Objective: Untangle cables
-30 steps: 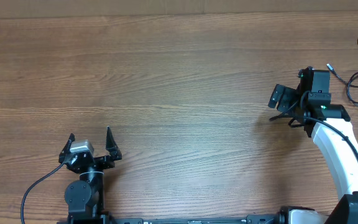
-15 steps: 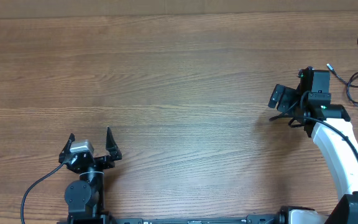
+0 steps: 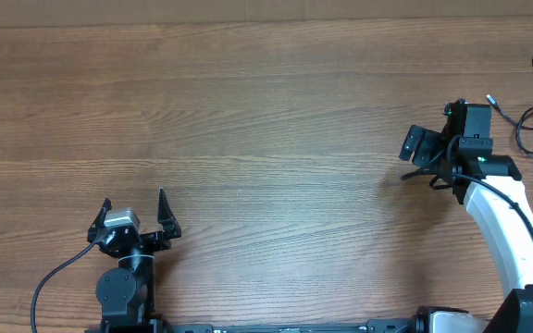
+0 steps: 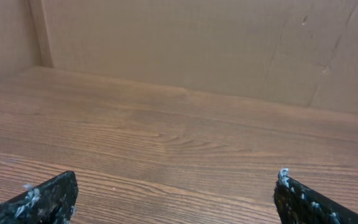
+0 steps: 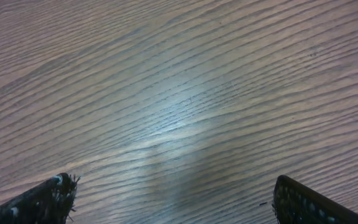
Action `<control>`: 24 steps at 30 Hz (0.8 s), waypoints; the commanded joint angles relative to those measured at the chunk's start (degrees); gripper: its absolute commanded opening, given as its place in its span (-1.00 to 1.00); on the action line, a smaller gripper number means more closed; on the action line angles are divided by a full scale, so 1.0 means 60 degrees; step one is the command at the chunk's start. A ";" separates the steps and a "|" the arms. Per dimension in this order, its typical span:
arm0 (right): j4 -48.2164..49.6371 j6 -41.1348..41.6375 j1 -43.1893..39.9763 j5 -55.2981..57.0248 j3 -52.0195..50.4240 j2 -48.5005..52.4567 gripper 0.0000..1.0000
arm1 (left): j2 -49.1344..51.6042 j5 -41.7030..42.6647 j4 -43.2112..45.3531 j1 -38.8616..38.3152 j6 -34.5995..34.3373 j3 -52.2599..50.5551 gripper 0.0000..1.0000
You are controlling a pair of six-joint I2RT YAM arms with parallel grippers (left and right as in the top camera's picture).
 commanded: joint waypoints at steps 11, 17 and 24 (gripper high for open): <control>0.4113 0.0036 0.0288 -0.1173 -0.2208 -0.5217 1.00 | -0.0073 0.0117 -0.0015 0.0040 0.0186 -0.0036 0.99; 0.5078 0.0040 0.0284 -0.1173 -0.4470 -0.8579 1.00 | -0.0073 0.0117 -0.0015 0.0040 0.0182 -0.0036 0.99; 0.5031 0.0510 0.0284 -0.1191 -0.4717 -1.0040 1.00 | -0.0073 0.0117 -0.0015 0.0040 0.0186 -0.0036 0.99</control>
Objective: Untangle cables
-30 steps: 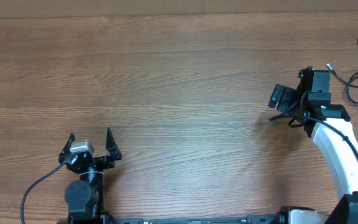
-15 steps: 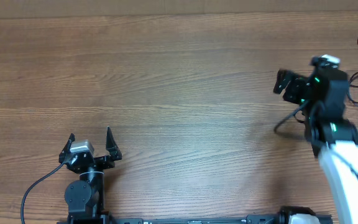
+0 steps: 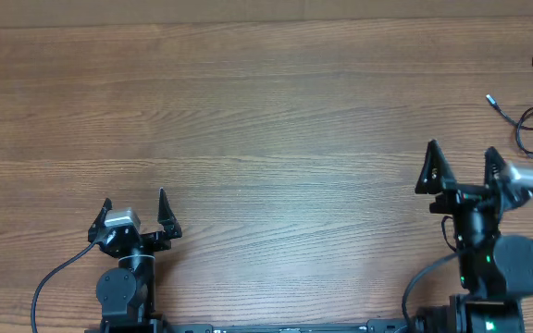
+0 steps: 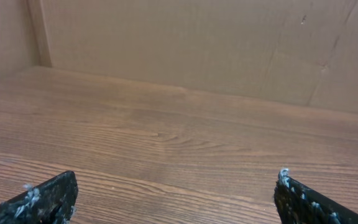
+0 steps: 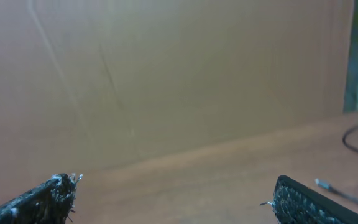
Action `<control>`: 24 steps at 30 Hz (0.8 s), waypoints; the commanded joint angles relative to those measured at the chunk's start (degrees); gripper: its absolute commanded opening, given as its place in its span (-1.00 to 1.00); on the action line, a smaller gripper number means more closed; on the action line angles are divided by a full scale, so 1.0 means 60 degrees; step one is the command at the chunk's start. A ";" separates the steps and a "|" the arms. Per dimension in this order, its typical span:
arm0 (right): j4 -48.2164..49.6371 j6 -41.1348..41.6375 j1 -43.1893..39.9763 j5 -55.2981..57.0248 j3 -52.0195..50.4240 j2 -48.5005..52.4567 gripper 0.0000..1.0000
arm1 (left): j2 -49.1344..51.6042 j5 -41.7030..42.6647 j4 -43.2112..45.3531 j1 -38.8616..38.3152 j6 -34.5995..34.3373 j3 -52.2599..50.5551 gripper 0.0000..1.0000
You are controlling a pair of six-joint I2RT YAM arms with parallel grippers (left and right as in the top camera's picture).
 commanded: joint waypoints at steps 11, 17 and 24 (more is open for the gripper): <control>-0.0597 0.0962 0.0029 0.0459 -0.0914 -0.1475 1.00 | -0.0073 0.0080 0.0007 0.0040 0.0186 -0.0036 0.99; -0.0106 0.1319 0.0029 0.0448 -0.2233 -0.3322 1.00 | -0.0073 0.0080 0.0007 0.0040 0.0182 -0.0036 0.99; 0.0375 0.1982 0.0029 0.0452 -0.2732 -0.3716 1.00 | -0.0073 0.0080 0.0007 0.0040 0.0186 -0.0036 0.99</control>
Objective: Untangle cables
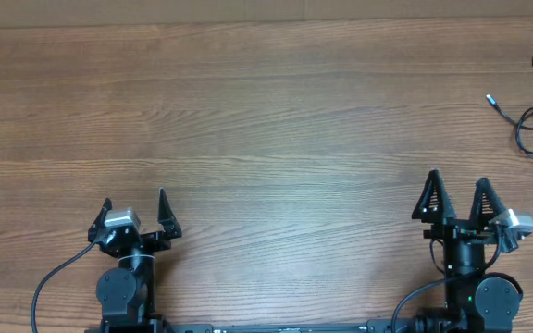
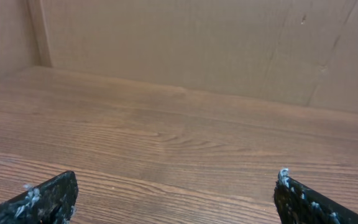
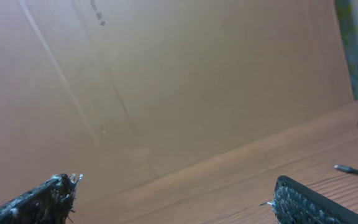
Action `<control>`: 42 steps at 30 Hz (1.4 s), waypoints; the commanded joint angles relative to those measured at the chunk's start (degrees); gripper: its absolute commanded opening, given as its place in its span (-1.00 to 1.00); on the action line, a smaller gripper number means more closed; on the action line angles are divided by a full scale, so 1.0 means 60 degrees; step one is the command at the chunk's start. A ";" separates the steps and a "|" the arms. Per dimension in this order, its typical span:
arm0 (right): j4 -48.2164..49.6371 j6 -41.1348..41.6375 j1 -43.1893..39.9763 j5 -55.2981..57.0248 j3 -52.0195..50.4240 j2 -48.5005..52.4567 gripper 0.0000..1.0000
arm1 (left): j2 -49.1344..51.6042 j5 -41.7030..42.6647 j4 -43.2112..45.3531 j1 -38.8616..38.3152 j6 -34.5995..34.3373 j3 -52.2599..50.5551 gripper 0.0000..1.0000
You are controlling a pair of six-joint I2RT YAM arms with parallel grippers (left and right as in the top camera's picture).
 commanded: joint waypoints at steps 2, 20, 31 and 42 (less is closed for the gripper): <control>0.0364 0.0353 0.0029 0.0277 -0.0098 -0.0113 1.00 | -0.0073 0.0080 0.0004 0.0040 0.0182 -0.0036 0.99; 0.2251 0.0350 0.0000 0.0066 -0.1457 -0.0117 1.00 | -0.0073 0.0080 0.0007 0.0040 0.0182 -0.0036 0.99; 0.1523 0.0208 -0.0033 0.0761 -0.1457 -0.0117 1.00 | -0.0073 0.0084 0.0007 0.0040 0.0186 -0.0036 0.99; -0.0426 0.0211 -0.0033 0.0470 -0.1461 -0.0117 1.00 | -0.0073 0.0080 0.0007 0.0040 0.0182 -0.0036 0.99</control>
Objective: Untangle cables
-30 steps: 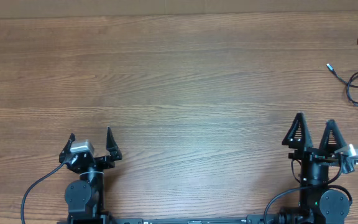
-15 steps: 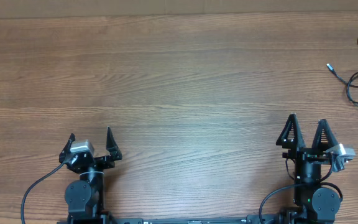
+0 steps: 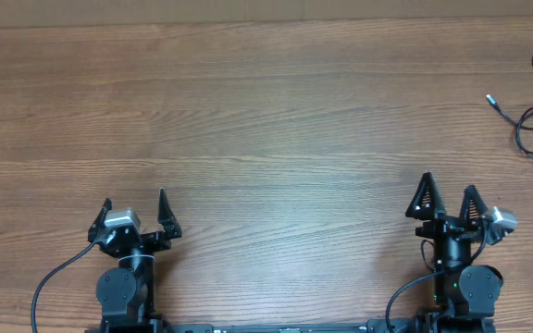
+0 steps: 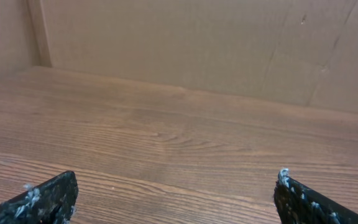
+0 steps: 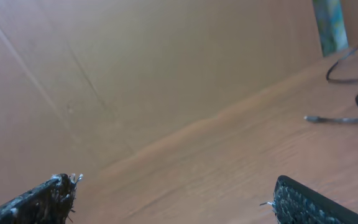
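Note:
Black cables lie in loops at the table's far right edge, partly cut off by the frame; one loose plug end point(image 3: 492, 101) points left. The right wrist view shows the same cables point(image 5: 353, 81) far off at its right side. My right gripper point(image 3: 446, 202) stands open near the front right of the table, well short of the cables, nothing between its fingers. My left gripper point(image 3: 135, 211) stands open at the front left, also empty.
The wooden table point(image 3: 266, 120) is bounded by a cardboard wall point(image 4: 197, 43) at the back and at the left side. The arm bases sit at the front edge, with a black lead trailing from the left one point(image 3: 54, 282).
My right gripper has shifted slightly left and turned, so its camera now shows more of the cables at the right. The left arm and the cables have not moved.
My right arm was stretched out over the right part of the table near the cables, gripper open and facing down. It then stood drawn back near the front edge, then lower by its base, where it now sits. The left arm stayed still throughout.

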Action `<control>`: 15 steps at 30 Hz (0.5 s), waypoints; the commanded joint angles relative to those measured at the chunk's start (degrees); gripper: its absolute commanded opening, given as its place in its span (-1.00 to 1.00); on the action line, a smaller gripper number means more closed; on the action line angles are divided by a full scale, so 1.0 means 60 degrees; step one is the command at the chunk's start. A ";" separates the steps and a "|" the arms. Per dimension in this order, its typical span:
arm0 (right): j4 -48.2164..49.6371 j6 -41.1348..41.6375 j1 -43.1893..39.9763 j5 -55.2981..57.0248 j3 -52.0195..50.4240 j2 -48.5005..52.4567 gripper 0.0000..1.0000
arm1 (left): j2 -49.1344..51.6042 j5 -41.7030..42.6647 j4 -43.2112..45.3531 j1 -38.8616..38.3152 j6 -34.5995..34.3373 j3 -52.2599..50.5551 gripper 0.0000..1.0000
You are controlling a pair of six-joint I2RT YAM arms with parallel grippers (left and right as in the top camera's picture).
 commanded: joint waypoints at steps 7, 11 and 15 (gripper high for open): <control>-0.0495 -0.0816 -0.0015 -0.0812 -0.0102 -0.0095 1.00 | -0.0073 0.0080 0.0011 0.0040 0.0182 -0.0036 0.99; -0.0488 -0.1687 -0.0015 -0.1213 -0.0102 -0.0095 1.00 | -0.0073 0.0080 0.0011 0.0040 0.0182 -0.0036 0.99; -0.0477 -0.2667 -0.0015 -0.1348 -0.0102 -0.0095 1.00 | -0.0073 0.0080 0.0011 0.0040 0.0186 -0.0036 0.99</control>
